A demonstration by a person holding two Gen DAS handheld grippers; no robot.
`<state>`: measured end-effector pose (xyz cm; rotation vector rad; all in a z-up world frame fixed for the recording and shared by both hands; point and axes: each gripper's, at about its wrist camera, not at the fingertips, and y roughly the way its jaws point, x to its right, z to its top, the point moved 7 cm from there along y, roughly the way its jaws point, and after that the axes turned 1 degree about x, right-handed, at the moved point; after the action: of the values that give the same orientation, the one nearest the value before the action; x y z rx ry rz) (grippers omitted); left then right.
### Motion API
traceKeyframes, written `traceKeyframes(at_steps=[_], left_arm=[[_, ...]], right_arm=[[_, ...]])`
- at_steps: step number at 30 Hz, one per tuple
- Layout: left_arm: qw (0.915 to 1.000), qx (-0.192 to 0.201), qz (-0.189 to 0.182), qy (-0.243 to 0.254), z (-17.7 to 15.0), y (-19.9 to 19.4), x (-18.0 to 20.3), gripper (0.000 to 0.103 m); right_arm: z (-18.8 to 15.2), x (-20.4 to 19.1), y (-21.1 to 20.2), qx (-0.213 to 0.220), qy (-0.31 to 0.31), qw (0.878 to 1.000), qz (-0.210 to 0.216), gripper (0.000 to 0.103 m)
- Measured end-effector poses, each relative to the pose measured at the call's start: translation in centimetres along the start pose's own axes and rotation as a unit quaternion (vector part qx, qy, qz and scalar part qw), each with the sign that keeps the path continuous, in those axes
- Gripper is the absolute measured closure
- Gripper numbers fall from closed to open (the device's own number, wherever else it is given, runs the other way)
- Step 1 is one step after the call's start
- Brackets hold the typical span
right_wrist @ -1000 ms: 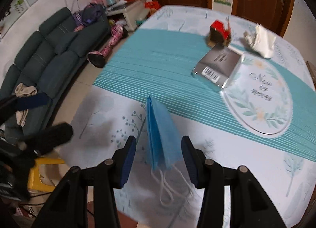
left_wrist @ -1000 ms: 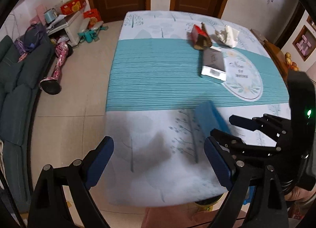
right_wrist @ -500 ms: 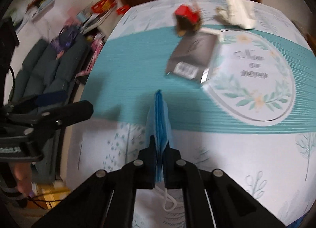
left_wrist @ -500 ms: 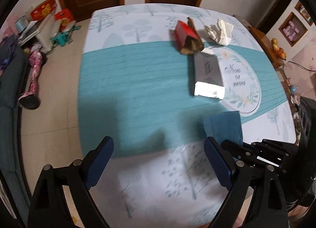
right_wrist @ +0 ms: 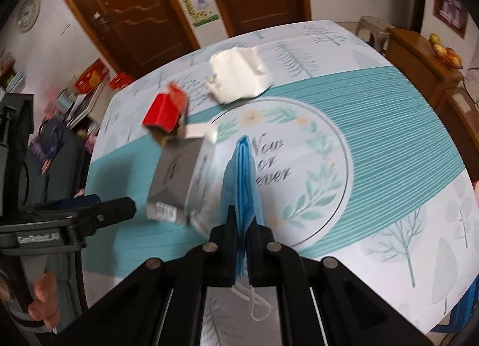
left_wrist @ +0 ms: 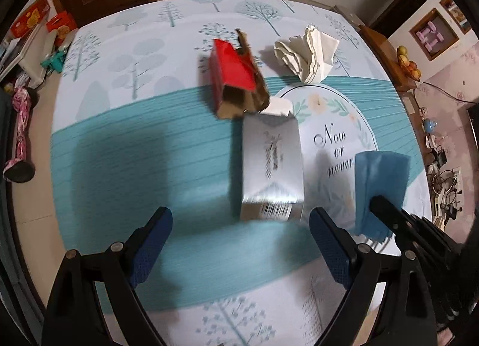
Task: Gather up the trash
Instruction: 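Grasp the blue face mask with the right tool while the left tool grasps the silver earplug box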
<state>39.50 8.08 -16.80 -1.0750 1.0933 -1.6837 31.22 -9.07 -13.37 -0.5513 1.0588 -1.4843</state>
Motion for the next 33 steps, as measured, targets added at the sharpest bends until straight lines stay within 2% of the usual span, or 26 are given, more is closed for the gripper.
traceKeyframes(at_steps=[7,13,19,21,22,24,28,33], left_arm=[[0.9994,-0.024,0.021,0.013,2.3,4.1,1.8,0.011],[0.9973,-0.044,0.051,0.03,2.4,6.6,2.8,0.011],[0.9952,-0.036,0.083,0.037,2.3,7.1,3.2,0.012],[0.9943,-0.031,0.091,0.046,2.1,7.1,3.5,0.019],[0.9944,-0.026,0.091,0.049,2.0,6.9,3.9,0.031],[0.9939,-0.018,0.091,0.061,1.9,6.4,4.6,0.044],[0.9934,-0.017,0.09,0.068,1.0,5.8,5.6,0.044],[0.9944,0.003,0.08,0.069,-0.3,4.1,7.1,0.044]], right_arm=[[0.7,0.8,1.4,0.004,0.032,0.999,-0.003,0.099],[0.3,1.3,1.3,0.007,0.049,0.999,-0.001,0.099],[-0.4,2.0,1.4,0.005,0.056,0.998,-0.004,0.099],[-0.6,2.3,1.4,0.004,0.059,0.998,-0.004,0.099],[-0.8,2.4,1.4,0.004,0.061,0.998,-0.004,0.099],[-1.0,2.6,1.3,0.004,0.063,0.998,-0.003,0.099],[-1.6,2.9,1.0,0.003,0.063,0.998,0.001,0.099],[-2.4,3.2,-0.2,0.005,0.062,0.998,0.01,0.099]])
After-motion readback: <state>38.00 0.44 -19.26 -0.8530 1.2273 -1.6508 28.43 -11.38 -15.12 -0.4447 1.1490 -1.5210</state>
